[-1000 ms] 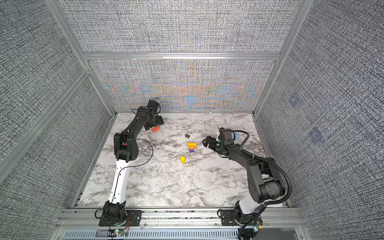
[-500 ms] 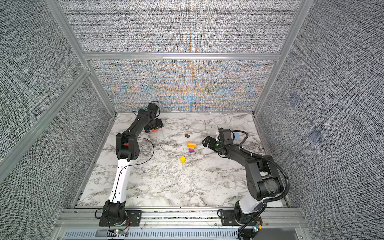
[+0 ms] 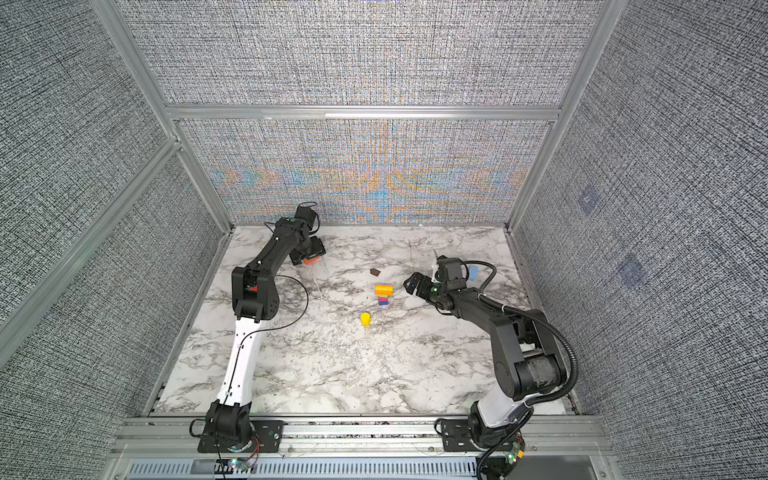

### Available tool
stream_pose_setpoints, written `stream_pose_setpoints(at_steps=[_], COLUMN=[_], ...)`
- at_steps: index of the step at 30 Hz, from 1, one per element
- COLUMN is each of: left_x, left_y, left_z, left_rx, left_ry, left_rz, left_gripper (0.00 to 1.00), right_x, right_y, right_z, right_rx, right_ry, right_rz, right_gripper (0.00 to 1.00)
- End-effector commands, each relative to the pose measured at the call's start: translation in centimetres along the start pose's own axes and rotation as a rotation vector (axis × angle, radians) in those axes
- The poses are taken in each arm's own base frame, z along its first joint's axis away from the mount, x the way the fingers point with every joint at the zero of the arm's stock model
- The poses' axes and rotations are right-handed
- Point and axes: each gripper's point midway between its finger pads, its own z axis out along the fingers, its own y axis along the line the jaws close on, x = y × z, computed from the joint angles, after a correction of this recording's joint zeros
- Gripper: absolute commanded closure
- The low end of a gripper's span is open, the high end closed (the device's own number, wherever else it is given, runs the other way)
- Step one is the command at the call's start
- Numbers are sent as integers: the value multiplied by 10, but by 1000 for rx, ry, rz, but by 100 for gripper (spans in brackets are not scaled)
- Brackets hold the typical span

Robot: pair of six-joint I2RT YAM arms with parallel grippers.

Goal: Build the wood block tower
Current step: 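Close the left gripper on the orange-red brick and lift it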

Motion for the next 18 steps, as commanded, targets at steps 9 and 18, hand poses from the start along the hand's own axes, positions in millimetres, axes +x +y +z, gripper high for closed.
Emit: stream_pose_setpoints(at_steps=[9, 18], left_x=[1, -2], left_y=[0, -3], left_z=[-1, -16], left_rx=[5, 23], left_ry=[11, -1], left_rz=[11, 32], left_gripper=[44, 54], right_x=[-3, -2], right_y=[1, 1], right_z=[0, 2], right_rx=[-14, -16], right_ry=[-5, 0], right_rz=[6, 9], right_gripper=[1, 1])
